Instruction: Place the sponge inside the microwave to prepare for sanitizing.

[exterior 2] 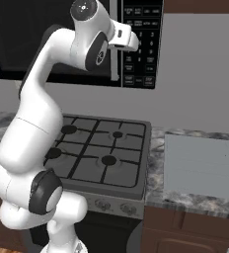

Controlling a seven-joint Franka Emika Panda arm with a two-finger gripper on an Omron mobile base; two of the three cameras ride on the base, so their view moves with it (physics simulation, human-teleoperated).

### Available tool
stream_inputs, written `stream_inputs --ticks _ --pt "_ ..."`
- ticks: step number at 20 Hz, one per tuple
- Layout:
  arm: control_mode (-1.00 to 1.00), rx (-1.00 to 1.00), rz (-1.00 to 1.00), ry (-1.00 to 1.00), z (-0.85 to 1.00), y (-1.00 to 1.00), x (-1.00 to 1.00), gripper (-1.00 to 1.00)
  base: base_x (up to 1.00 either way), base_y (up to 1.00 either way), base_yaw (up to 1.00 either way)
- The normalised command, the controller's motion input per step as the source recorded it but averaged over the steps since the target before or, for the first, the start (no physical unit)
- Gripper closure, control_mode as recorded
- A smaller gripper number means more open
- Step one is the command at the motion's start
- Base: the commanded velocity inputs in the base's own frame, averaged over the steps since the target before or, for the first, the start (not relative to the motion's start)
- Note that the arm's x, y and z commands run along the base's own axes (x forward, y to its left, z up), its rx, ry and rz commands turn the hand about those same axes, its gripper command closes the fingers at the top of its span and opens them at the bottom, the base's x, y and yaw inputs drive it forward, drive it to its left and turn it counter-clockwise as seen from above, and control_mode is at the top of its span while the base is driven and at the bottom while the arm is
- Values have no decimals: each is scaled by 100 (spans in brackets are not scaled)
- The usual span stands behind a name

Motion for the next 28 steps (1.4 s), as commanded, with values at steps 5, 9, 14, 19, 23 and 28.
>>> stream_inputs --ticks 5,9,14,19,23,28 --pt "-100 0 0 0 -2 0 19 -100 0 0 0" --pt "-100 0 0 0 -7 0 17 -100 0 0 0" --pt "-100 0 0 0 -8 0 29 -100 0 0 0" --pt "-100 0 0 0 -8 0 24 100 0 0 0" --pt "-100 0 0 0 0 0 1 100 0 0 0" --pt "-100 0 0 0 0 0 0 100 0 0 0"
